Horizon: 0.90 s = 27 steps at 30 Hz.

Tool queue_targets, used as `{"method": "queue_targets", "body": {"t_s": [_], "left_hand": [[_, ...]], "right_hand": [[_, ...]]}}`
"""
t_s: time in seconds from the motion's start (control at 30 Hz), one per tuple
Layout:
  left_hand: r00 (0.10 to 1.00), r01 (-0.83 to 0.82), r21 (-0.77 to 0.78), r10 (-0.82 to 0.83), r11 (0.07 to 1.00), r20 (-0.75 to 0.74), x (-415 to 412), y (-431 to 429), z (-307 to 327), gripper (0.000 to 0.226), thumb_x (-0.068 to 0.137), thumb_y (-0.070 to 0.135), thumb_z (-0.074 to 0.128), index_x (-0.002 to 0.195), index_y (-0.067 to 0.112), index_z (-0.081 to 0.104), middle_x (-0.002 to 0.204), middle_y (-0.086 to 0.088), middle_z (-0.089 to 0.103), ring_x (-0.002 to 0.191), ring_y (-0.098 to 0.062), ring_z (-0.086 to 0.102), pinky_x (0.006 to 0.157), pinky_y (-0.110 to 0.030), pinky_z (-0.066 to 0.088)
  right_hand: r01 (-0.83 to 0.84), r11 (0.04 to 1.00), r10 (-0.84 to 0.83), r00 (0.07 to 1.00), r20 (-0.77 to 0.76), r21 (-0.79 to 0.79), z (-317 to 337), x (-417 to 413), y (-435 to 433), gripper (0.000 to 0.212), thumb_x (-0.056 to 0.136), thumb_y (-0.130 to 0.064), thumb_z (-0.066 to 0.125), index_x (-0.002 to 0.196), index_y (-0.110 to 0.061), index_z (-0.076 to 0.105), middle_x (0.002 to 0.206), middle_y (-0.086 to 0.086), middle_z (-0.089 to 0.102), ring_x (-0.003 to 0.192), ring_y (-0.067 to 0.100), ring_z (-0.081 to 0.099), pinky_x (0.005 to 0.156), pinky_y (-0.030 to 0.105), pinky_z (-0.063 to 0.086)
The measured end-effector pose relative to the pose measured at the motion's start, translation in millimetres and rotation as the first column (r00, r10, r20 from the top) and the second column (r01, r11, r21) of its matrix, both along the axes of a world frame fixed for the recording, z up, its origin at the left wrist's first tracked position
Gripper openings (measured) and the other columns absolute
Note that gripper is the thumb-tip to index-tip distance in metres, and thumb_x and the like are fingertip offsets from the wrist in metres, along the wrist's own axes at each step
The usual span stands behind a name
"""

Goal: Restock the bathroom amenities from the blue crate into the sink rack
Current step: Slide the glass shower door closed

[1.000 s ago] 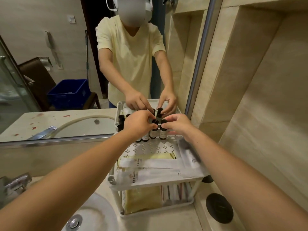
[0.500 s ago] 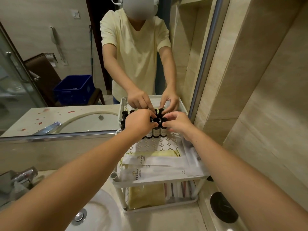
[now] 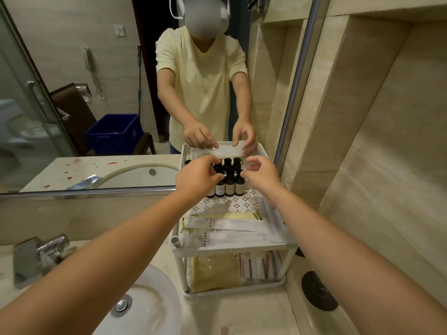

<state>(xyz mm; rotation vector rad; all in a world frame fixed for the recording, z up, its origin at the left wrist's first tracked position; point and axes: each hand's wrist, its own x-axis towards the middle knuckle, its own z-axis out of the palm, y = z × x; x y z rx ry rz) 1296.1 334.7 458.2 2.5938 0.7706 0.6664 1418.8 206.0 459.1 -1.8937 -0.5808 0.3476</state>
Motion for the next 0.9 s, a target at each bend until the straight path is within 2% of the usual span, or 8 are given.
{"method": "queue_targets", "body": {"t_s": [0.07, 0.23, 0.37, 0.47, 0.57, 0.67, 0.8, 0.9], "left_hand": [[1.000, -0.022, -0.027, 0.022, 0.999, 0.015, -14.8, -1.5, 1.5, 0.037, 0.088, 0.041, 0.067, 0.123, 0.033, 0.058, 0.086, 0.015, 0.061, 0.079, -0.005, 0.059, 0.062, -0.030, 0.051], [0.997, -0.073, -0.080, 0.073, 0.994, -0.002, -57.8, -6.1, 0.9, 0.041, 0.089, 0.044, 0.065, 0.127, 0.030, 0.055, 0.090, 0.016, 0.062, 0.078, -0.005, 0.062, 0.065, -0.032, 0.054], [0.991, -0.132, -0.086, 0.130, 0.988, -0.026, -97.9, -7.1, -0.8, 0.041, 0.088, 0.049, 0.064, 0.124, 0.031, 0.056, 0.091, 0.017, 0.060, 0.081, -0.004, 0.059, 0.061, -0.027, 0.046], [0.985, -0.170, -0.097, 0.167, 0.981, -0.044, -132.2, -5.3, -2.7, 0.040, 0.087, 0.046, 0.065, 0.124, 0.031, 0.057, 0.092, 0.016, 0.058, 0.083, -0.004, 0.059, 0.065, -0.027, 0.051], [0.978, -0.205, -0.127, 0.198, 0.970, -0.066, -170.3, -0.8, -6.8, 0.044, 0.087, 0.044, 0.067, 0.127, 0.030, 0.054, 0.104, 0.011, 0.061, 0.090, -0.007, 0.060, 0.077, -0.032, 0.055], [0.966, -0.255, -0.138, 0.246, 0.957, -0.081, -211.4, 3.7, -10.6, 0.048, 0.086, 0.044, 0.068, 0.128, 0.029, 0.053, 0.112, 0.008, 0.062, 0.095, -0.008, 0.060, 0.079, -0.030, 0.054], [0.930, -0.360, -0.121, 0.345, 0.925, -0.124, -265.4, 7.1, -16.0, 0.052, 0.085, 0.046, 0.069, 0.131, 0.028, 0.052, 0.118, 0.006, 0.062, 0.100, -0.011, 0.061, 0.081, -0.030, 0.053], [0.892, -0.430, -0.065, 0.413, 0.900, -0.183, -304.4, 8.8, -21.1, 0.054, 0.085, 0.048, 0.068, 0.132, 0.027, 0.052, 0.125, 0.004, 0.059, 0.109, -0.013, 0.060, 0.081, -0.029, 0.047]], "right_hand": [[0.004, 1.000, -0.005, 0.999, 0.046, 0.016, 4.0, -10.7, 1.2, 0.035, 0.085, -0.012, 0.070, 0.117, -0.021, 0.059, 0.110, -0.002, 0.060, 0.100, 0.013, 0.058, 0.076, 0.024, 0.046], [-0.059, 0.998, 0.057, 0.995, 0.086, 0.016, 12.7, -45.3, 5.8, 0.029, 0.086, -0.016, 0.068, 0.111, -0.025, 0.058, 0.110, -0.003, 0.058, 0.094, 0.011, 0.056, 0.071, 0.024, 0.044], [-0.180, 0.976, 0.196, 0.970, 0.143, -0.121, 12.2, -78.7, 10.4, 0.040, 0.087, -0.022, 0.068, 0.126, -0.020, 0.057, 0.121, 0.000, 0.055, 0.099, 0.013, 0.054, 0.071, 0.025, 0.044], [-0.284, 0.930, 0.326, 0.931, 0.167, -0.232, 12.9, -108.3, 17.7, 0.045, 0.087, -0.026, 0.067, 0.130, -0.021, 0.054, 0.129, 0.001, 0.052, 0.104, 0.015, 0.054, 0.070, 0.024, 0.045], [-0.344, 0.870, 0.444, 0.858, 0.260, -0.352, 13.8, -140.7, 28.2, 0.048, 0.085, -0.028, 0.067, 0.132, -0.023, 0.054, 0.136, 0.001, 0.052, 0.115, 0.018, 0.055, 0.082, 0.031, 0.048], [-0.359, 0.799, 0.551, 0.759, 0.347, -0.483, 11.6, -175.2, 40.9, 0.051, 0.084, -0.027, 0.065, 0.133, -0.025, 0.053, 0.139, 0.001, 0.050, 0.121, 0.019, 0.053, 0.094, 0.036, 0.049], [-0.331, 0.709, 0.664, 0.609, 0.433, -0.623, 4.8, -222.7, 57.6, 0.054, 0.083, -0.032, 0.065, 0.135, -0.028, 0.051, 0.141, 0.001, 0.047, 0.127, 0.023, 0.047, 0.095, 0.035, 0.045], [-0.352, 0.664, 0.719, 0.544, 0.434, -0.659, -3.3, -258.7, 68.0, 0.057, 0.083, -0.029, 0.063, 0.138, -0.026, 0.049, 0.141, 0.003, 0.047, 0.131, 0.024, 0.043, 0.101, 0.036, 0.042]]}}
